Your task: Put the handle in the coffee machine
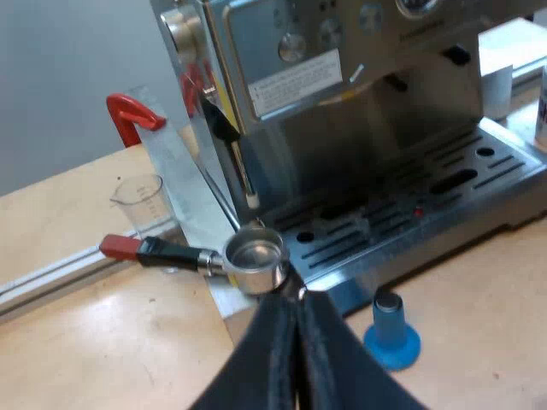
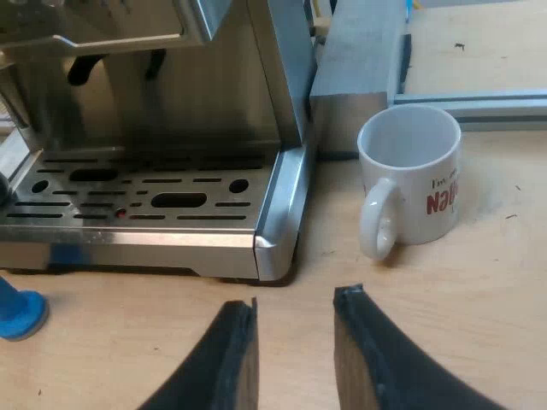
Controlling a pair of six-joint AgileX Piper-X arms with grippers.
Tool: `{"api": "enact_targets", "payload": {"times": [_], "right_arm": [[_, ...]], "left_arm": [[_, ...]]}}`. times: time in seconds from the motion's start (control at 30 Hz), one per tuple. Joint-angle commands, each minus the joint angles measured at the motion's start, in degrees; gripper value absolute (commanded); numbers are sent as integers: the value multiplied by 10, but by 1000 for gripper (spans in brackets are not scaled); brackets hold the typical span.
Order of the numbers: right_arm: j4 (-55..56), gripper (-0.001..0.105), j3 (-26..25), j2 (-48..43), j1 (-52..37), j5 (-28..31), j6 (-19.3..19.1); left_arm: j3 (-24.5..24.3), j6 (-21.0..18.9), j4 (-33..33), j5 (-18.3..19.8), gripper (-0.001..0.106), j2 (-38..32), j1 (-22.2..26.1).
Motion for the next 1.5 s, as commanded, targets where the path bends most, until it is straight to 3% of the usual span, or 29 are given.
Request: {"api": "enact_targets", "payload": {"times": [0.03, 0.17, 0.27, 0.57, 0.73, 0.8, 0.83, 0.87, 1.0, 1.17, 1.2, 1.3, 1.5], "right_arm": [[3, 25, -6, -27, 1, -10, -5], [6, 25, 1, -27, 1, -43, -5], [2, 25, 8, -27, 1, -43, -5], [-29, 25, 33, -27, 1, 13, -3], [-53, 36, 53, -27, 1, 49, 43], [-57, 39, 55, -27, 1, 53, 43], [-72, 45, 68, -27, 1, 60, 43], [-78, 46, 74, -27, 1, 60, 43], [-92, 46, 98, -27, 1, 60, 43], [-93, 45, 123, -27, 1, 60, 43], [-96, 45, 136, -27, 1, 60, 43], [-101, 45, 148, -27, 1, 60, 43], [-103, 45, 179, -27, 1, 58, 43]], "left_arm": [[-2, 4, 32, 9, 1, -72, -1], [-5, 17, 105, 39, 1, -80, -1], [-1, 20, 107, 38, 1, -81, -3], [65, -27, -19, 35, 1, -80, -10], [85, -27, -44, 35, 1, -80, -10], [101, -27, -67, 35, 4, -80, -10], [127, -27, -114, 35, 23, -80, -10], [135, -27, -127, 35, 33, -80, -10], [156, -27, -145, 35, 49, -80, -10], [177, -34, -156, 32, 51, -79, -10], [205, -39, -169, 4, 51, -79, -10], [221, -40, -176, -14, 51, -79, -10], [252, -66, -207, -18, 51, -77, -12]]}}
